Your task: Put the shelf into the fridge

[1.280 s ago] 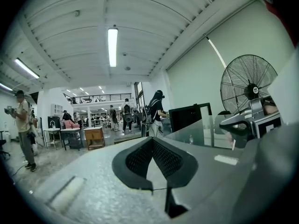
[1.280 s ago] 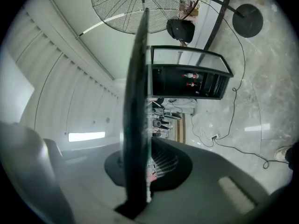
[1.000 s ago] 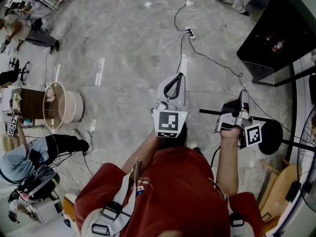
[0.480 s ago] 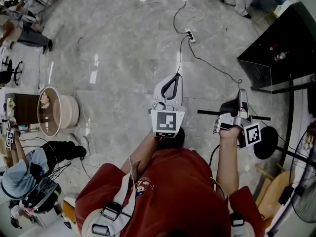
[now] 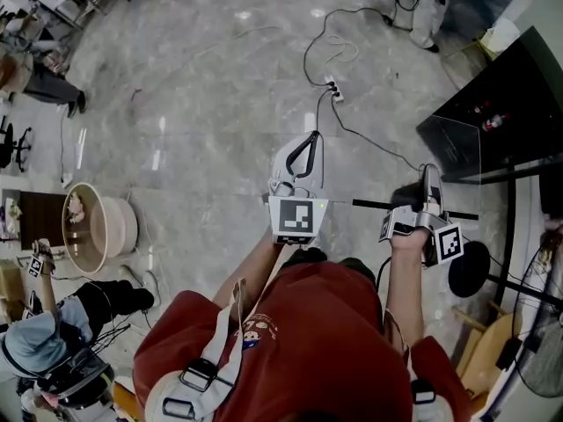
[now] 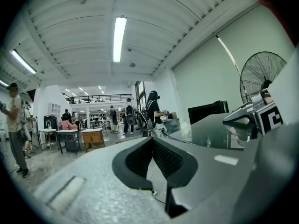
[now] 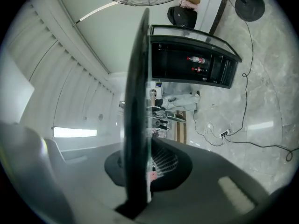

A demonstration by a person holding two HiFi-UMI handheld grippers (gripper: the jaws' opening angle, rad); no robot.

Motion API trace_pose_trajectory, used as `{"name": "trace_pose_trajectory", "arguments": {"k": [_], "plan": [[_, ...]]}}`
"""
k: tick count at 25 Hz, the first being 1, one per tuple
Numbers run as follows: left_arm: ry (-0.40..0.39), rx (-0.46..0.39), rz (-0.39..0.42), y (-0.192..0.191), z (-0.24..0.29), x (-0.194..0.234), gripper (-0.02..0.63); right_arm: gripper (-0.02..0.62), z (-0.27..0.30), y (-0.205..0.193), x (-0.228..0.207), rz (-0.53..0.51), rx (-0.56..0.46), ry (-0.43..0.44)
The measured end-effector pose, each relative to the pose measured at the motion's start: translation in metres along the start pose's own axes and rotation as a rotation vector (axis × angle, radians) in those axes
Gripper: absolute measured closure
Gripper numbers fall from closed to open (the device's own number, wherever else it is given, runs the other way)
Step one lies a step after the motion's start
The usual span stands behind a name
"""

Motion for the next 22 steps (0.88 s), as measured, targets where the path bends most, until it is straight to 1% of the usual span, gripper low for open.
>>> {"name": "trace_pose_trajectory", "arguments": {"k": [2,5,11,17,19,22], "plan": [[-0.008,-0.006,0.000,0.005,0.006,0.007,0.600,0.586,0.005,-0.003,0.005,-0.002,-0.015,0.011],[-0.040,-0.018,0.008,0.001,0.017,0.014,0.600,0.586,0.013,-0.004,0.008,-0.002,-0.037,0.015],[-0.099,-0.024,0.028,0.001,0.058,0.013,0.600,0.586,0.035,0.013,0.002,0.038,-0.088,-0.003],[-0.143,0.022,0.051,0.000,0.115,0.004,0.600,0.586,0.070,0.047,-0.010,0.072,-0.130,-0.027],[-0.162,0.032,0.053,0.001,0.141,0.001,0.600,0.586,0.087,0.060,-0.008,0.086,-0.146,-0.031],[-0.196,0.043,0.079,0.009,0.176,-0.005,0.600,0.586,0.106,0.079,-0.003,0.102,-0.173,-0.034]]}}
Point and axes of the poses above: the fingertips, and each gripper's own axes: z forward along the fingers, x to its left, y out of its top, the point moved 8 cm from there along -z, backward along the fingers, and after that the axes turned 13 degrees about -y, right-handed, at the moved point
